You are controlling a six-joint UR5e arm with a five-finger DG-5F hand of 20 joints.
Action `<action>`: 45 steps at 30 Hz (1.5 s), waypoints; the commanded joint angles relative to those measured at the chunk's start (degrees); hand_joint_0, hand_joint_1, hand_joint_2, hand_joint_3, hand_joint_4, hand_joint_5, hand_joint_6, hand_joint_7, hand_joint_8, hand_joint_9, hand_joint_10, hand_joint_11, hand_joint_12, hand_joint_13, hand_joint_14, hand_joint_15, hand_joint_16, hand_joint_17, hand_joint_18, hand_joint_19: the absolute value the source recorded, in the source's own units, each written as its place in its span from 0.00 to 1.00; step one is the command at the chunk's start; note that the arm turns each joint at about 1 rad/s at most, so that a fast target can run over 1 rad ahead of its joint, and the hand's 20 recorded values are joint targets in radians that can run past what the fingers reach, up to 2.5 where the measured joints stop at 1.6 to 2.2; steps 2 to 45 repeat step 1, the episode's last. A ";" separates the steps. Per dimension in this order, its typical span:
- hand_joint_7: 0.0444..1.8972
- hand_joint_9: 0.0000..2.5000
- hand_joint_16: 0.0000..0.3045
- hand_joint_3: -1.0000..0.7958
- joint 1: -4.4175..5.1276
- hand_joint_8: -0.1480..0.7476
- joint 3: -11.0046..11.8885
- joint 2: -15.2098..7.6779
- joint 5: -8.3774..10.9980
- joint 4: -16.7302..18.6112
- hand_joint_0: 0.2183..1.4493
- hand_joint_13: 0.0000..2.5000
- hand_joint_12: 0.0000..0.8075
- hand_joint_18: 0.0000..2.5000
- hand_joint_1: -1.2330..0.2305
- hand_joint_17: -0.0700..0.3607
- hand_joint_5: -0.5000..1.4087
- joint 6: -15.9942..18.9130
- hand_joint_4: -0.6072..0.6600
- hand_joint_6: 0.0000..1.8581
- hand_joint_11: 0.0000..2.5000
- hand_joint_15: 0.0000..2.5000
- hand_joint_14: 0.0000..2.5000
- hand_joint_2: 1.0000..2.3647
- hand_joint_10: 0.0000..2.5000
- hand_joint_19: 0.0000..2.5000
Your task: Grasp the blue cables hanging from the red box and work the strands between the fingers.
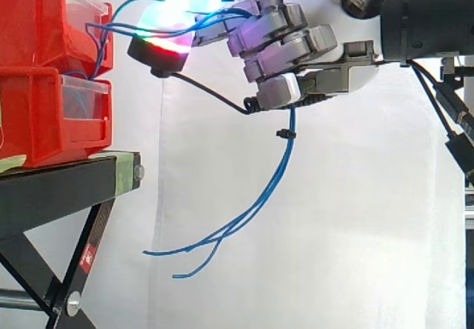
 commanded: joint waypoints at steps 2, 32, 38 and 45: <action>0.48 0.47 0.24 0.57 0.01 0.56 0.00 0.00 0.00 0.00 0.74 0.62 0.63 0.71 0.32 0.54 0.40 0.00 0.48 0.49 0.84 0.50 1.00 0.00 1.00 0.27; 0.48 0.47 0.24 0.57 0.01 0.56 0.00 0.00 0.00 0.00 0.74 0.62 0.63 0.71 0.32 0.54 0.40 0.00 0.48 0.49 0.84 0.50 1.00 0.00 1.00 0.27; 0.48 0.47 0.24 0.57 0.01 0.56 0.00 0.00 0.00 0.00 0.74 0.62 0.63 0.71 0.32 0.54 0.40 0.00 0.48 0.49 0.84 0.50 1.00 0.00 1.00 0.27; 0.48 0.47 0.24 0.57 0.01 0.56 0.00 0.00 0.00 0.00 0.74 0.62 0.63 0.71 0.32 0.54 0.40 0.00 0.48 0.49 0.84 0.50 1.00 0.00 1.00 0.27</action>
